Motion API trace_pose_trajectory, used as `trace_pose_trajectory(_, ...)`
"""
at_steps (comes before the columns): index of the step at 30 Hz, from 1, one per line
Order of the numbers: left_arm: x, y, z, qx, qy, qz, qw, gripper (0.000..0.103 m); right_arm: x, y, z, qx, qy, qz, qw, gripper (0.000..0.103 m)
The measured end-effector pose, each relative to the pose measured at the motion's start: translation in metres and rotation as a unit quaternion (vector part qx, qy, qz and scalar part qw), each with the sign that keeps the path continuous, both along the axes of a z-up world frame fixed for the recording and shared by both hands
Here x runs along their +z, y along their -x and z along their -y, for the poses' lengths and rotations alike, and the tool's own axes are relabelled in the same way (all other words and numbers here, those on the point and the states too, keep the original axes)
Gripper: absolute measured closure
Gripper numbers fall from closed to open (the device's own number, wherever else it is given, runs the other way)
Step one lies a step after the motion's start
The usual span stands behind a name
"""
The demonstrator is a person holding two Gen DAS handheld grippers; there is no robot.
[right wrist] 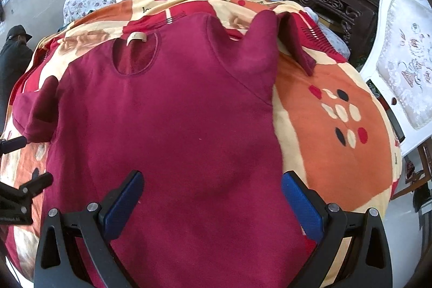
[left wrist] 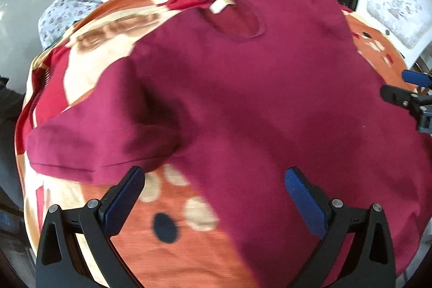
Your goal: Fold small clothes
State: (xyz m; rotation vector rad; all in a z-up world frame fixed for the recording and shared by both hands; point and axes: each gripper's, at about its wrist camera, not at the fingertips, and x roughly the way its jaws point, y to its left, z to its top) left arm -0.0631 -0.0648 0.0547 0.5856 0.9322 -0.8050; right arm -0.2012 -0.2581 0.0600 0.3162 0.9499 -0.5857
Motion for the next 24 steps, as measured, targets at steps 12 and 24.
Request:
trace_pose_trajectory(12,0.000,-0.100,-0.077,0.134,-0.007,-0.011,0.9909,0.000,-0.013,-0.021,-0.016,0.039,-0.005,-0.018,0.999,0.000)
trace_pose_trajectory(24,0.011,-0.161,-0.128,0.174,-0.004,-0.020,0.9845,0.000,-0.020,-0.023,-0.012,0.045,-0.019,-0.024,0.999,0.000)
